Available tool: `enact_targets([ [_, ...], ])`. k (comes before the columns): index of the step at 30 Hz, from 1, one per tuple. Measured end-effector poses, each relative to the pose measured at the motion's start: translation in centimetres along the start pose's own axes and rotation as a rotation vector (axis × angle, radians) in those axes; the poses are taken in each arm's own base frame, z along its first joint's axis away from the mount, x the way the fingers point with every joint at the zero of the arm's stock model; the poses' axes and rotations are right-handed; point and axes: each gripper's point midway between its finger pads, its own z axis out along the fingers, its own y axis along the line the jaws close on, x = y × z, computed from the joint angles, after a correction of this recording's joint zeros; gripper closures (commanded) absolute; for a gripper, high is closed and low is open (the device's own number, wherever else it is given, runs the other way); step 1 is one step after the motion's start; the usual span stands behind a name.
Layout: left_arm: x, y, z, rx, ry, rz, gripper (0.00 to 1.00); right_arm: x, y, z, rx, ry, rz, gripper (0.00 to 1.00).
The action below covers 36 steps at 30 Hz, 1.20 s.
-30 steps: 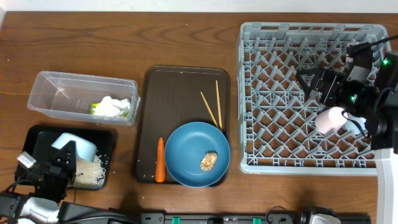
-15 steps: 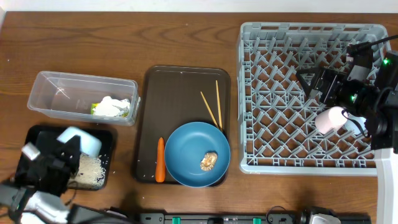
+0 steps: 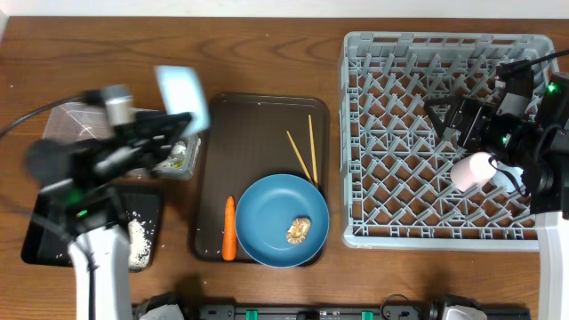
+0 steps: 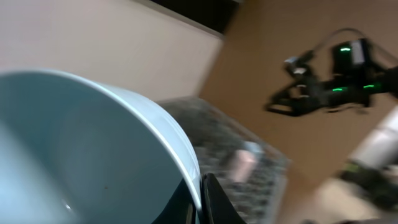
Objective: Sort waste into correct bins and load items into the dishwasher rack
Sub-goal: 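Carry the empty light-blue bowl with the left gripper over the rack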
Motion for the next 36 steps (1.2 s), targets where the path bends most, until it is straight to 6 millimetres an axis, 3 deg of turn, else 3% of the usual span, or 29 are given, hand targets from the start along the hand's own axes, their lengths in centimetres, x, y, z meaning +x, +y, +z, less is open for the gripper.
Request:
enact_targets([
  [6,4.0,-0.3,7.8,0.107,0.073,-0.164,0.94,-0.2,-1.0,0.0,0.060,-0.011,0.001,0.12],
  [10,6.9,-1.5,13.8,0.199,0.167,-0.241,0.94,-0.4,-2.1,-0.1,0.122,-0.024,0.013,0.11],
  [18,7.4,-3.0,22.4,0.328,0.234,-0.221,0.94,-0.6,-4.5,-0.6,0.261,-0.053,0.084,0.10],
  [27,11.8,-2.9,28.1,0.297,0.228,-0.232,0.94,-0.3,-6.6,-1.4,0.341,-0.056,0.161,0.09],
  [36,13.5,-1.5,29.4,0.253,0.207,-0.223,0.94,0.1,-6.9,-1.5,0.357,-0.042,0.171,0.08],
])
